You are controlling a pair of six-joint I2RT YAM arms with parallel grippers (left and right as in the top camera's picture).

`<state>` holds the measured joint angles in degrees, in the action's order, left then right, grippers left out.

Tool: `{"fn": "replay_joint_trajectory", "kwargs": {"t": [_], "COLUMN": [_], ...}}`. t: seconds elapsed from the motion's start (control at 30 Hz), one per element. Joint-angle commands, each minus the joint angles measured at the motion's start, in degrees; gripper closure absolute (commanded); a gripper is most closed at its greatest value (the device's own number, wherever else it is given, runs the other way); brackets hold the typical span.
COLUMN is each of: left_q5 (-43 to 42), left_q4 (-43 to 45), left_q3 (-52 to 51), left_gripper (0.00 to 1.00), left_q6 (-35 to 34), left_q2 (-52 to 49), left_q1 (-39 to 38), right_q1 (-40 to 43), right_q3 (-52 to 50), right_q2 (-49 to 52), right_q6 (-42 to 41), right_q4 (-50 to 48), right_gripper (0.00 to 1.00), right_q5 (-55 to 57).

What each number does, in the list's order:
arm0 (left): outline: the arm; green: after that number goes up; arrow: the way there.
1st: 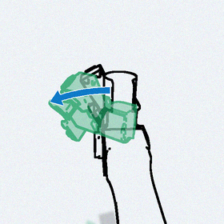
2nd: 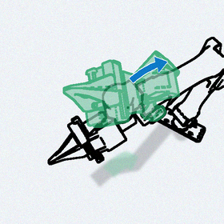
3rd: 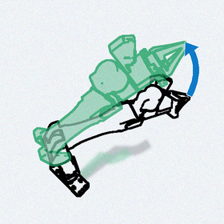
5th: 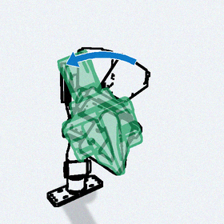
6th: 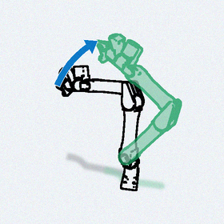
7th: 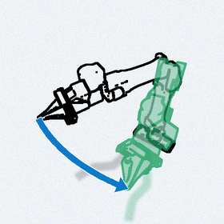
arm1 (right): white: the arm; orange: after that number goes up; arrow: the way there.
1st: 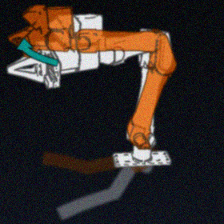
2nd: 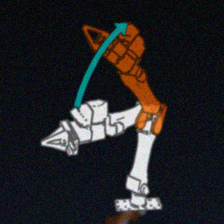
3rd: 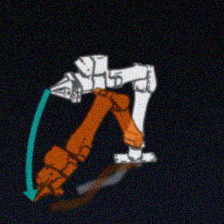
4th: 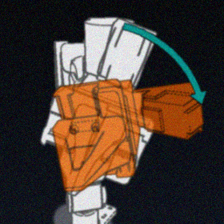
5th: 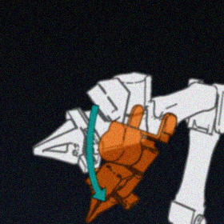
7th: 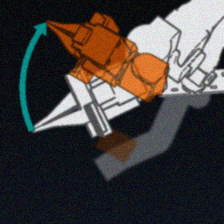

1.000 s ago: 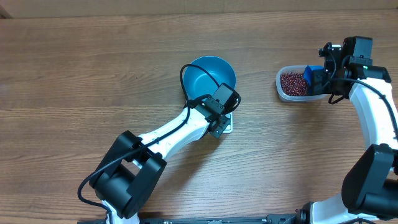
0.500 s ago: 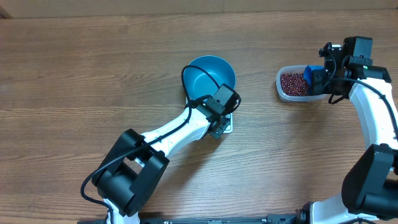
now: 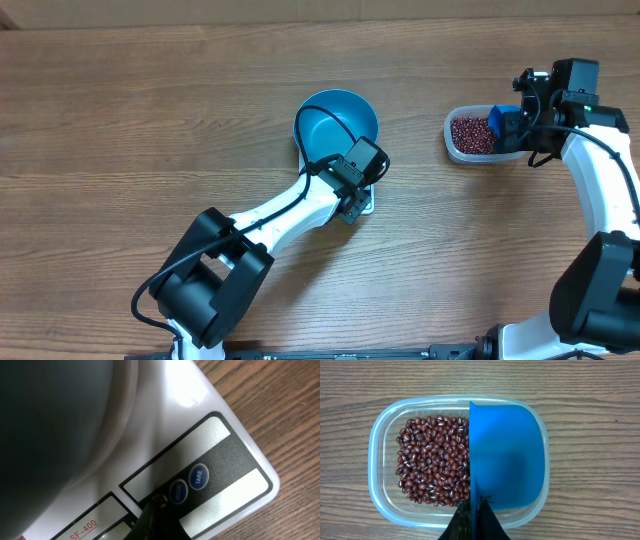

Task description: Scoop item into bowl and weigh 150g on scale

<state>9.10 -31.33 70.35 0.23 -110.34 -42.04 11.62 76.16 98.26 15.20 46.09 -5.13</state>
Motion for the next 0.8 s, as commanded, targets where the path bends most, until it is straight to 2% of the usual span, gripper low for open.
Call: {"fn": "replay_joint_trajectory", "kwargs": {"t": [0.0, 0.77], "left_q5": [2.49, -0.66], "left_q4": [0.5, 1.14], "left_q3": [-0.68, -0.76], "left_gripper": [0.96, 0.96], "left_q6": [0.66, 4.28], "left_q2": [-2.32, -3.87], "left_q1": [-0.31, -0.37], "right_q1": [0.35, 0.35], "right_q3": [-0.02, -0.02], "right_q2": [0.09, 0.09], "right_q6": [-0.35, -0.35], "right_q4": [0.09, 0.11], "right_gripper": [0.96, 0.96], "right_q5": [0.57, 0.57]}}
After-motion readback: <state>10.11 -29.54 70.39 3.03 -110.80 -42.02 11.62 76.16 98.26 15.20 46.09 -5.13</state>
